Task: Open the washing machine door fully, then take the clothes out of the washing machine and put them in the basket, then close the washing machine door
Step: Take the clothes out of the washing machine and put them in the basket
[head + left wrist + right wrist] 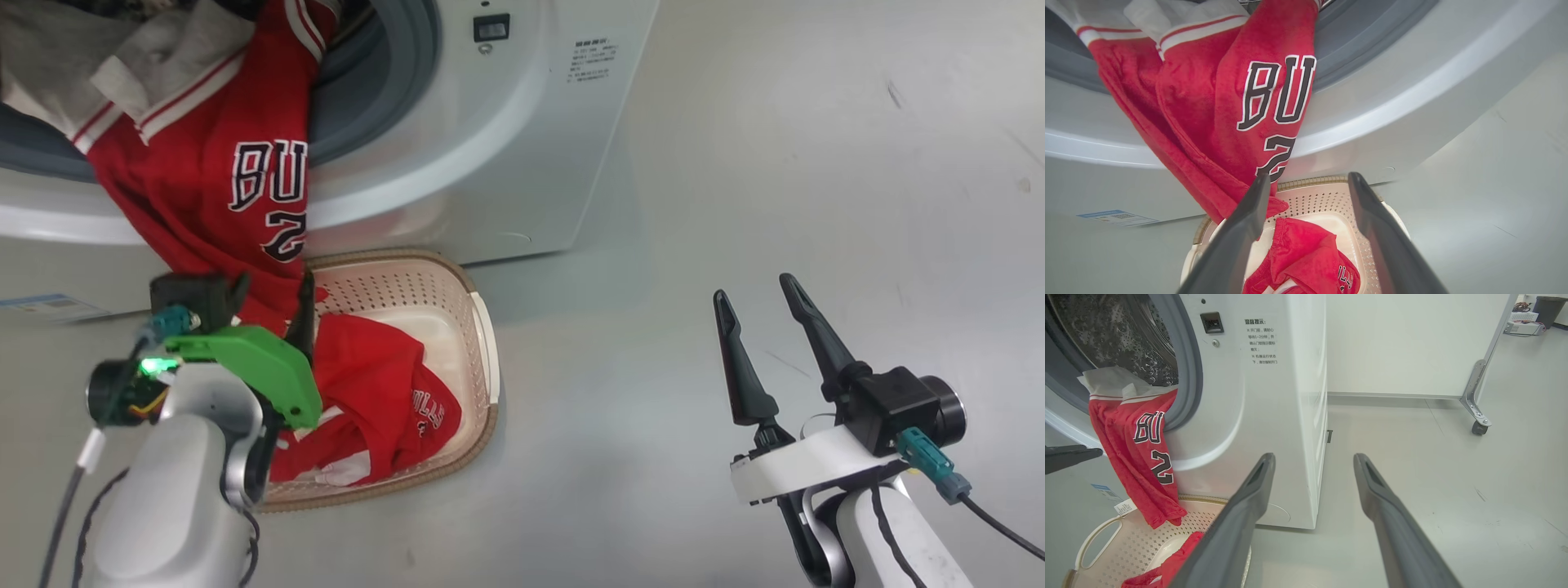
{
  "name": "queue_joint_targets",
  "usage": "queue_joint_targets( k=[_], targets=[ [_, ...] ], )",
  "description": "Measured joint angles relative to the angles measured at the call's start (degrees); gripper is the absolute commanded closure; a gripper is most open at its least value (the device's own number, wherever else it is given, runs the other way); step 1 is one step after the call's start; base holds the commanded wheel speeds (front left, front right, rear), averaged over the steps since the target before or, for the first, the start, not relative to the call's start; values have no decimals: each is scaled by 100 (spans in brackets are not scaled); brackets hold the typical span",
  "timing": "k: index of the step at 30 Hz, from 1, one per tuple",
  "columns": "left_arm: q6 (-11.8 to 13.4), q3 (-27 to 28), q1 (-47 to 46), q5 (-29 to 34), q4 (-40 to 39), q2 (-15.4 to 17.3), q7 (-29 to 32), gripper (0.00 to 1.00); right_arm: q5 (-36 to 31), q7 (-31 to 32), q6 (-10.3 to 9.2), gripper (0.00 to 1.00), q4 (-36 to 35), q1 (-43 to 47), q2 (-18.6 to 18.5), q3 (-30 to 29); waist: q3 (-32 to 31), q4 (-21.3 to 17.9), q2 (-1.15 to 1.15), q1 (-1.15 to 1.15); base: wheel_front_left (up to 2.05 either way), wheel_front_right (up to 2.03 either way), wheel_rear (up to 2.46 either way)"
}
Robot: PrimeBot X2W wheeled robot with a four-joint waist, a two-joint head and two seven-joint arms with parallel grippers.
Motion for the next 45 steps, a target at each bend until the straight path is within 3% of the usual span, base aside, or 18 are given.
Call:
queue_joint_targets(
  k=[17,25,36,37,39,41,45],
  targets=[
    [79,605,-1538,-324,1158,463,693,0,20,-54,68,0,42,-460,22,-20,927,-380,0,0,0,0,0],
    [263,759,-1975,-285,1607,615,695,0,27,-101,105,0,158,-575,27,-25,1080,-441,0,0,0,0,0],
    [261,784,-2311,-285,1882,616,605,0,35,-104,152,0,244,-692,35,-32,1186,-477,0,0,0,0,0],
    [253,780,-2319,-286,1917,611,601,14,36,-110,153,0,250,-699,36,-32,1194,-478,0,0,0,0,0],
    [209,779,-2358,-293,1990,577,559,68,36,-111,154,0,277,-716,41,-32,1210,-480,0,0,0,0,0],
    [203,778,-2399,-294,2061,547,548,100,36,-112,160,0,299,-738,43,-31,1219,-480,0,0,0,0,0],
    [158,798,-2416,-337,2175,531,401,100,36,-153,162,0,316,-777,45,-32,1229,-473,0,0,0,0,0]
  ],
)
